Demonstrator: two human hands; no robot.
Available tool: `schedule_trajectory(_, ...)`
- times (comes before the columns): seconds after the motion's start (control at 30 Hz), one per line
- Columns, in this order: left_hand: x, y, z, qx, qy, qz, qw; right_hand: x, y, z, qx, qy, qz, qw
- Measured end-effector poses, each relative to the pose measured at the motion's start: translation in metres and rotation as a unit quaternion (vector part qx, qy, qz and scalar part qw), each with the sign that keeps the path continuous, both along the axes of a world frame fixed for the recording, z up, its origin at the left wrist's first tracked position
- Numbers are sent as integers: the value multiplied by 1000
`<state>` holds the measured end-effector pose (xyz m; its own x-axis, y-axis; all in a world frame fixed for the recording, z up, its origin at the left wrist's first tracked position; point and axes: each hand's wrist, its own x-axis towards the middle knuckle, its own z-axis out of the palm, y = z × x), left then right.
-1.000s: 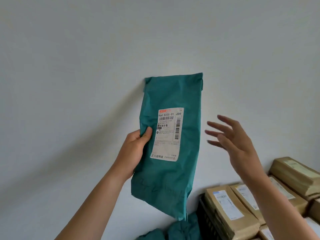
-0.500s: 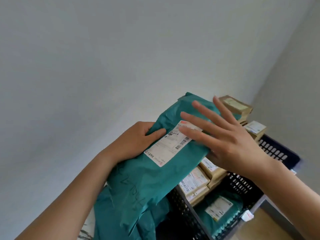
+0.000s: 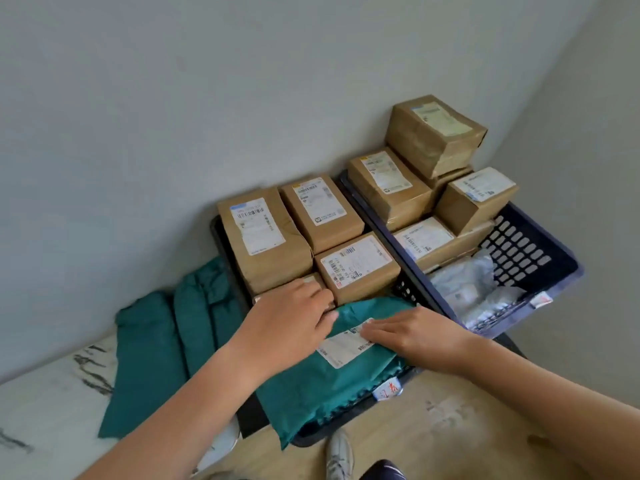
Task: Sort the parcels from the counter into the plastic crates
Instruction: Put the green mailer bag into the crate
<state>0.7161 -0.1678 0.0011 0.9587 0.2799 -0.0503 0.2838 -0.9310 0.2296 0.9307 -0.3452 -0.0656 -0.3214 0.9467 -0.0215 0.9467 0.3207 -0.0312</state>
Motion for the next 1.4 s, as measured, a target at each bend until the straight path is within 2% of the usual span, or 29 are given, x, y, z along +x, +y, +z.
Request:
schedule_trajectory(0.03, -5, -11, -8, -1, 20, -10, 1000, 3, 6, -14, -48, -23, 4, 999)
schedule_trajectory(0.17, -16, -42, -46, -44, 204, -21, 978, 2, 35, -35, -208, -141, 15, 968)
schedule_trajectory(0.37, 2, -43, -105, -130, 325, -1, 937, -6, 57, -54, -296, -229, 47, 926)
schedule_trajectory(0.53, 20, -47, -147, -195, 443, 24, 875, -10, 60, -92, -406, -210, -15, 889)
schedule_trajectory(0.6, 25, -49, -158, -226, 456, 56, 859, -4, 58, -104, -438, -189, -53, 877)
schedule_trajectory(0.77, 35, -49, -160, -208, 485, 66, 847, 6, 59, -98, -522, -131, -92, 838)
schedule_trajectory(0.87, 34, -46, -141, -175, 495, 25, 851, 11, 63, -63, -558, -63, -109, 820)
schedule_trajectory(0.93, 29, -34, -118, -195, 437, 0, 878, 18, 65, -31, -532, 18, -121, 838)
schedule_trajectory(1.0, 22, -19, -84, -293, 309, 34, 904, 26, 62, 3, -460, 143, -152, 863)
schedule_trajectory(1.07, 10, -5, -49, -396, 161, 100, 899, 34, 56, 32, -365, 308, -201, 855)
schedule_trajectory(1.17, -4, 10, -6, -440, -95, 175, 875, 33, 50, 66, -194, 535, -242, 786)
schedule_trajectory(1.2, -6, 13, 5, -445, -191, 192, 854, 29, 50, 75, -133, 593, -243, 756)
schedule_trajectory(1.27, -7, 17, 22, -474, -358, 223, 773, 19, 56, 89, -31, 672, -237, 701)
schedule_trajectory(1.3, -7, 20, 29, -487, -406, 231, 738, 15, 59, 93, 4, 697, -235, 677)
schedule_trajectory(1.33, -7, 21, 35, -489, -435, 231, 720, 12, 62, 97, 35, 714, -238, 658)
schedule_trajectory(1.4, -9, 22, 40, -465, -446, 233, 728, 7, 66, 103, 81, 724, -256, 635)
